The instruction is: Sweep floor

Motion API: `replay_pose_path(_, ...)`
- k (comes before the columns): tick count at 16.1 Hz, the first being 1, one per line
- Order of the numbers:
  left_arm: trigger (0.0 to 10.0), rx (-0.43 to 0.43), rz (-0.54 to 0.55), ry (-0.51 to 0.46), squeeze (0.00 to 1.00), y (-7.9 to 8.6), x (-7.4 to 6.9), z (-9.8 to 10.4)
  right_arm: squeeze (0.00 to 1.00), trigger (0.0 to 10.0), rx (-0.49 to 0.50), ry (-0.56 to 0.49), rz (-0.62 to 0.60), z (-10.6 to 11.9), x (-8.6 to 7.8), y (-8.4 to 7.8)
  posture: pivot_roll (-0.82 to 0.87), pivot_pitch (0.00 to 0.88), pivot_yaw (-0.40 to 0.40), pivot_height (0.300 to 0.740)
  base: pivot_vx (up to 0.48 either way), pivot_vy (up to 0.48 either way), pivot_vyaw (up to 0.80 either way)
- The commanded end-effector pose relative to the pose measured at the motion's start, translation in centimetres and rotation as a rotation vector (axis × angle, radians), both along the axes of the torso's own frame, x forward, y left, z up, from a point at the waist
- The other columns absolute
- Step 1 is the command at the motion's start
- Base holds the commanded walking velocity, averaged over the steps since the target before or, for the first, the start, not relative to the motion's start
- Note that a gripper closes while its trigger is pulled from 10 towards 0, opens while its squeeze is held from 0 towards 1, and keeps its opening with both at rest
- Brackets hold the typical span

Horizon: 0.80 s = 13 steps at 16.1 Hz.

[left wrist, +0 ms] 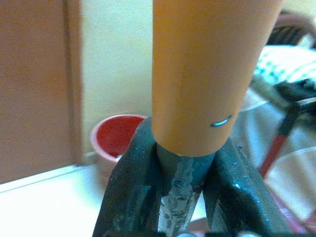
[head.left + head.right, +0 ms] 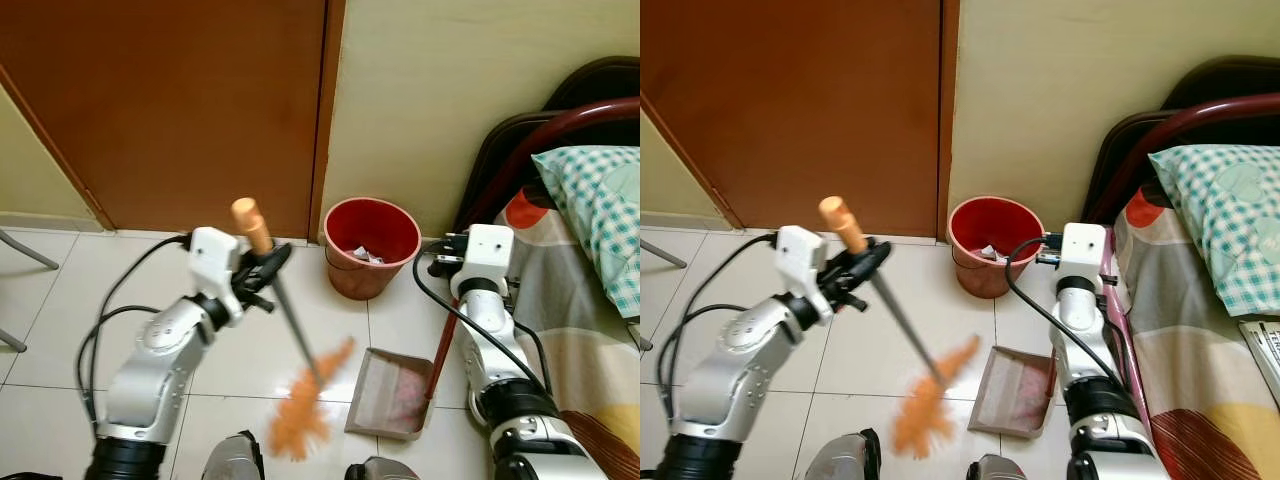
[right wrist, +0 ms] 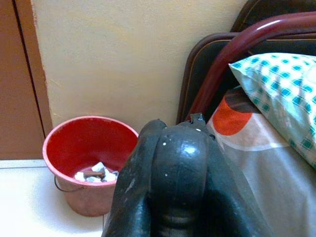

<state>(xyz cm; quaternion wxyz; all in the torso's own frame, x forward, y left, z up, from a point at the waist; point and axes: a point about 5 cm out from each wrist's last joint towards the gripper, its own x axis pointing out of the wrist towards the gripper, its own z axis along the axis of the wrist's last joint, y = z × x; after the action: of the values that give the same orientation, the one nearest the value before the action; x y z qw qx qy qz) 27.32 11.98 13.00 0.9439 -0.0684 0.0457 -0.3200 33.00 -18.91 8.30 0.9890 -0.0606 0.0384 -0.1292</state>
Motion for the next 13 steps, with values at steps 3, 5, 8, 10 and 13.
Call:
replay_pose_path(3, 10.0, -0.183, -0.010, -0.070, 0.00, -2.4, 1.5, 3.2, 0.00, 10.0, 0.022, 0.003, 0.041, 0.1, 0.5, 1.6, 0.04, 0.131, -0.053, 0.740, 0.000, 0.000, 0.00)
replay_pose_path(5, 10.0, -0.255, 0.105, -0.114, 0.00, -1.2, 3.0, 4.9, 0.00, 10.0, 0.039, 0.011, 0.059, -0.1, 0.6, 2.2, 0.03, 0.124, -0.057, 0.740, 0.000, 0.000, 0.00)
replay_pose_path(8, 10.0, -0.159, 0.235, -0.197, 0.00, 2.8, 4.1, 6.1, 0.00, 10.0, 0.047, 0.022, 0.068, -0.5, 0.4, 2.2, 0.04, 0.122, -0.060, 0.740, 0.000, 0.000, 0.00)
replay_pose_path(10, 10.0, -0.101, 0.283, -0.253, 0.00, 4.6, 4.3, 7.2, 0.00, 10.0, 0.045, 0.031, 0.068, -0.7, 0.2, 1.8, 0.04, 0.123, -0.060, 0.740, 0.000, 0.000, 0.00)
replay_pose_path(13, 10.0, -0.081, 0.334, -0.326, 0.00, 7.1, 3.8, 9.7, 0.00, 10.0, 0.036, 0.048, 0.064, -1.1, -0.3, 0.8, 0.05, 0.123, -0.068, 0.740, 0.000, 0.000, 0.00)
